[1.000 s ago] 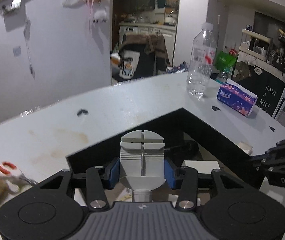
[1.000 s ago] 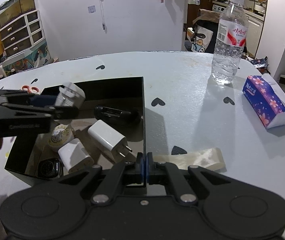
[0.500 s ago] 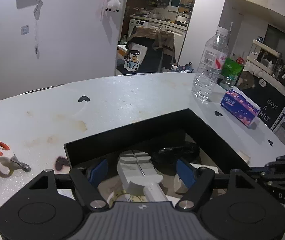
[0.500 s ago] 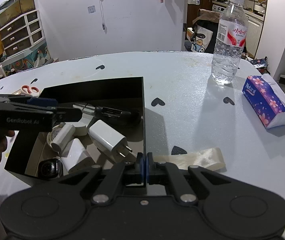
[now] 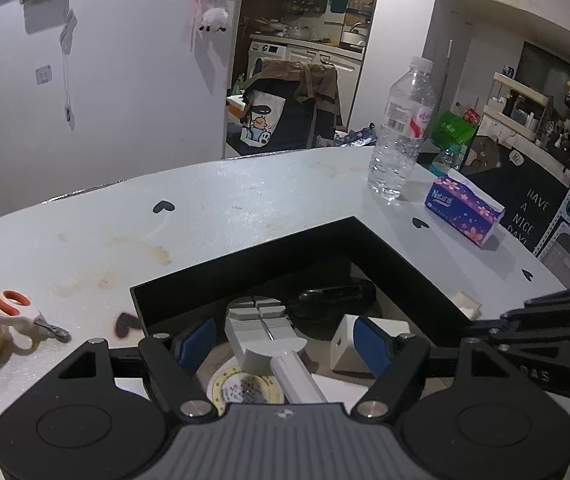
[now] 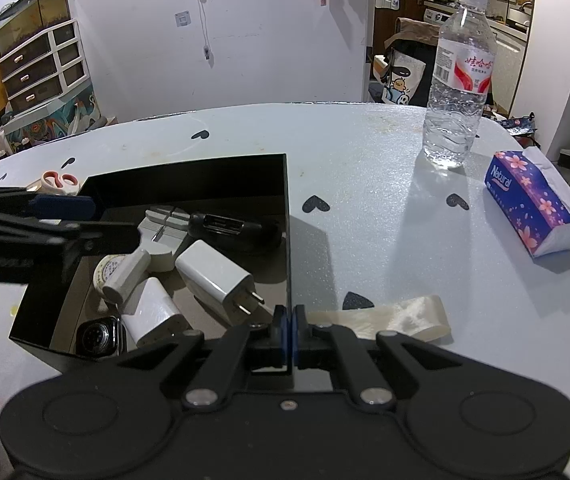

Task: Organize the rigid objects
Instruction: 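Carry the white strap tool with the left gripper into the box and release, then move the left gripper to the beige earbud case and grasp it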

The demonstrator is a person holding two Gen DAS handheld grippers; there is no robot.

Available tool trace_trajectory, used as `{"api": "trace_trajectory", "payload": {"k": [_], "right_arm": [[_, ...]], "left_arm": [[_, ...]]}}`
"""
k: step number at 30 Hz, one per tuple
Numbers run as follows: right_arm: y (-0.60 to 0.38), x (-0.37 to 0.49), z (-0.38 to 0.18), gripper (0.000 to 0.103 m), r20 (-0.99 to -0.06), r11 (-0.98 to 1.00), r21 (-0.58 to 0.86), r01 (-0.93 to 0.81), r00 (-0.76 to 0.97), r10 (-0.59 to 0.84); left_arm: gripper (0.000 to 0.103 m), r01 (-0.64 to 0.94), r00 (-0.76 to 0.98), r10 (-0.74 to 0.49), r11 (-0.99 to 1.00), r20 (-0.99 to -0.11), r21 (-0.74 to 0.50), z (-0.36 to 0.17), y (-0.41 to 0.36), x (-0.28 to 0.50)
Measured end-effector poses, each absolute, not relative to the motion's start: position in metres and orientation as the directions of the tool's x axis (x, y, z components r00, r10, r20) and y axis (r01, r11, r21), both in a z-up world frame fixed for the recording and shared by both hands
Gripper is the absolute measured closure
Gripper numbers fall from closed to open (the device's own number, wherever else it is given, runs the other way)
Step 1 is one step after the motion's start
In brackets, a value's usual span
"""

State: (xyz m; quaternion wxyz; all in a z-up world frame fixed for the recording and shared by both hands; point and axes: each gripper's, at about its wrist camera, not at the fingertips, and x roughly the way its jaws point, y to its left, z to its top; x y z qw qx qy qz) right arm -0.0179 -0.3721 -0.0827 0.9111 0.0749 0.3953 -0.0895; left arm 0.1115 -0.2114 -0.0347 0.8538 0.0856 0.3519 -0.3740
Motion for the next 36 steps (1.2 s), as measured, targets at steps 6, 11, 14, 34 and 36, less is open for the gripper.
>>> {"api": "trace_trajectory", "payload": {"k": [6,11,14,34,36], "right_arm": [[-0.373,-0.018,-0.083,0.100,-0.732,0.972,0.070,0.225,0.673,-0.103],[-0.373,-0.019,-0.083,0.100,-0.731,0.972,0.071,0.226,0.674,-0.104],[-0.374,-0.019,-0.083,0.100,-0.732,0.971,0.073,0.227,0.674,-0.102],[-0.374,-0.020,-0.083,0.100,-0.731,0.971,0.071,0.228,0.675,-0.105],[-0.375,-0.020,-0.083,0.100,-0.731,0.971,0.071,0.228,0.675,-0.105]], "left_arm": [[0.019,0.715,0.498,-0.572,0.696,-0.652,-0.064,-0.023,-0.205,0.093],[0.007,0.708,0.513,-0.573,0.703,-0.639,-0.062,-0.016,-0.195,0.083],[0.001,0.700,0.528,-0.574,0.712,-0.626,-0.063,-0.012,-0.188,0.077],[0.000,0.279,0.766,-0.273,0.957,-0.582,-0.080,-0.022,-0.086,0.129],[0.000,0.199,0.781,-0.217,0.975,-0.585,-0.096,-0.025,-0.074,0.143]]}}
